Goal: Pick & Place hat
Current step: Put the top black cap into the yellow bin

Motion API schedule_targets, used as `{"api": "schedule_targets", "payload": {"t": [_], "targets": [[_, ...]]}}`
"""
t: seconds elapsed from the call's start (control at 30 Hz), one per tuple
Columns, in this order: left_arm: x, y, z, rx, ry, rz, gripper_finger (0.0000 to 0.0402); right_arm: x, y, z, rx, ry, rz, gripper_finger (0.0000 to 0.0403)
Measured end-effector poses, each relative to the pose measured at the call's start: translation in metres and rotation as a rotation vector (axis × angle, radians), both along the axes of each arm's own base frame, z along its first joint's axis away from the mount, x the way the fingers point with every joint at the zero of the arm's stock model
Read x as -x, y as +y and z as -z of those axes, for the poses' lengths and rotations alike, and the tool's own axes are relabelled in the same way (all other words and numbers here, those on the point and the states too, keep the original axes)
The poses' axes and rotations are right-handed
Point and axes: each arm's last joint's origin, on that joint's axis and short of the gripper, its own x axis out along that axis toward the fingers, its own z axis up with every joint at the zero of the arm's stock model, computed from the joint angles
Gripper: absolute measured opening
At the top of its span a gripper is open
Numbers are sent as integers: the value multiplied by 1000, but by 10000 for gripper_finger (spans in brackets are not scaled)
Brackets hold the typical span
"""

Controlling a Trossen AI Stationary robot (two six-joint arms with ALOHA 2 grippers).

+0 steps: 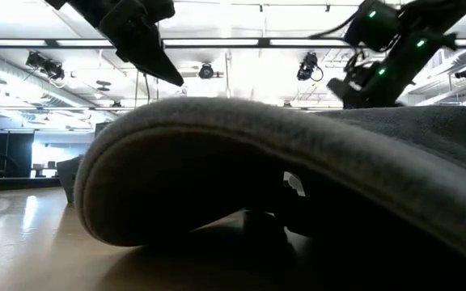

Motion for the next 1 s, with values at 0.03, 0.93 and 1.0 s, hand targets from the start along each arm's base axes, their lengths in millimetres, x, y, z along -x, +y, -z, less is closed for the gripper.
{"api": "schedule_targets", "payload": {"t": [0.03, 0.93, 1.0], "targets": [[0, 0, 0, 0, 3, 0, 87, -4, -2, 4, -12, 0, -6, 169], [0, 0, 0, 1, 5, -1, 87, -28, -39, 51, 66, 305, -214, 13], [0, 0, 0, 1, 6, -1, 87, -32, -39, 37, 99, 327, -268, 19]]}}
